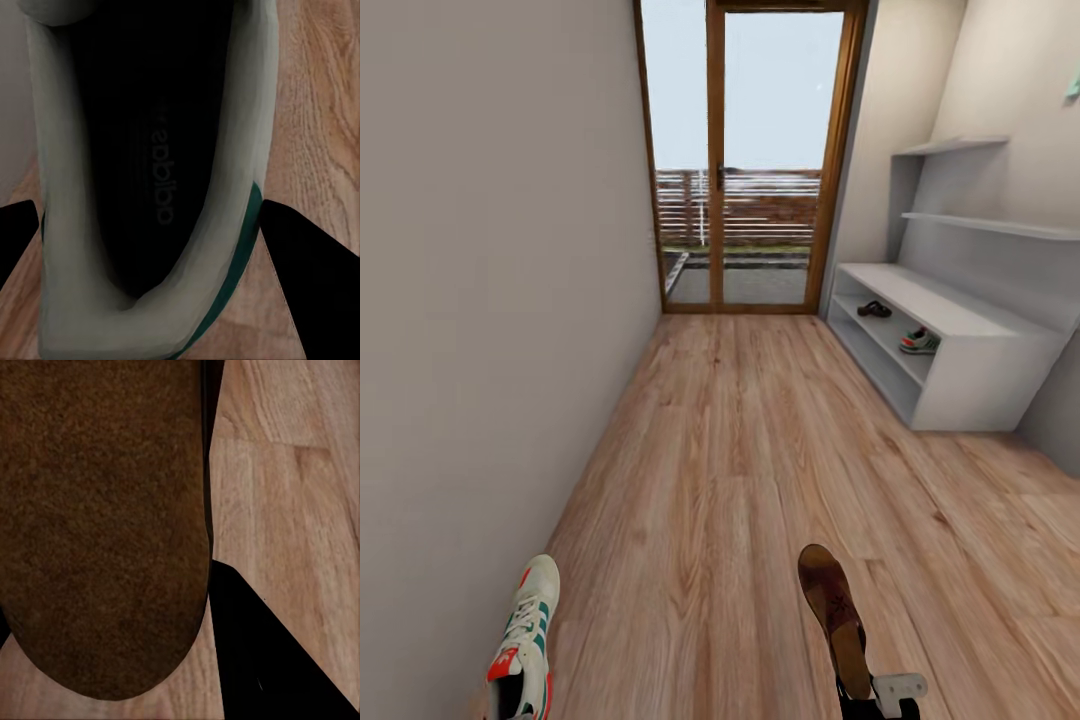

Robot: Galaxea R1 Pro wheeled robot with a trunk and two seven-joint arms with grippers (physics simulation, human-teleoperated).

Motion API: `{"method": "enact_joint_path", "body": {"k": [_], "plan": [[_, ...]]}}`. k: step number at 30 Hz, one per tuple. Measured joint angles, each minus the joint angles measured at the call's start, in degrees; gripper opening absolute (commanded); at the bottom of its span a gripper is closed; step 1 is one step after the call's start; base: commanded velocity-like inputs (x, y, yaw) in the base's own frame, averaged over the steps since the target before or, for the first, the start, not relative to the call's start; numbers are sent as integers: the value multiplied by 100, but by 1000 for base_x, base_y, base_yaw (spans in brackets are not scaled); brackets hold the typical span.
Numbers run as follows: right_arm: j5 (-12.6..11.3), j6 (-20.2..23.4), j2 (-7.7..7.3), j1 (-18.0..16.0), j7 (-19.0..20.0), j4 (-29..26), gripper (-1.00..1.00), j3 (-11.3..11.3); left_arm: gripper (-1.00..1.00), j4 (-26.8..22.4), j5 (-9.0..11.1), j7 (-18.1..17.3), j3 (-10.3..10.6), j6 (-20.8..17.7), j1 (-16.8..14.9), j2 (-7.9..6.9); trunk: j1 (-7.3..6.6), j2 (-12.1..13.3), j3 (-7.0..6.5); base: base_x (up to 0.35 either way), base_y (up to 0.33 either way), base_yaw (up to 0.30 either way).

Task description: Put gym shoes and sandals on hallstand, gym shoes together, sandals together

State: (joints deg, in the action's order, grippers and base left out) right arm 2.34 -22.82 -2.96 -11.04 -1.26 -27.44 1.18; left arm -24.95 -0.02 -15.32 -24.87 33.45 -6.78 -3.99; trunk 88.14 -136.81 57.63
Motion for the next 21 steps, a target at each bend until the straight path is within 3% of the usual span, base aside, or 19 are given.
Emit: {"method": "enact_joint_path", "body": {"k": [9, 10, 11, 12, 17, 21], "plan": [[0, 0, 0, 0, 3, 0, -100, 1, -100, -14, -74, -70, 106, 3, -1, 0, 0, 0, 0, 339, 0, 0], [0, 0, 0, 0, 4, 0, -100, 1, -100, -16, -139, -84, 219, 5, -1, -3, 0, 0, 0, 339, 0, 0], [1, 0, 0, 0, 5, 0, -100, 2, -100, -13, -377, -130, 743, 11, -2, -6, 0, 0, 0, 339, 0, 0], [-1, 0, 0, 0, 5, 0, -100, 0, -100, -15, -378, -110, 851, 6, -2, -8, 0, 0, 0, 339, 0, 0], [0, 0, 0, 0, 5, 0, -100, 1, -100, -12, -370, -105, 1023, -13, -2, -22, 0, 0, 0, 339, 0, 0], [0, 0, 3, 0, 1, 0, -100, 1, -100, -11, -380, -82, 1038, -20, -2, -19, 0, 0, 0, 339, 0, 0]]}}
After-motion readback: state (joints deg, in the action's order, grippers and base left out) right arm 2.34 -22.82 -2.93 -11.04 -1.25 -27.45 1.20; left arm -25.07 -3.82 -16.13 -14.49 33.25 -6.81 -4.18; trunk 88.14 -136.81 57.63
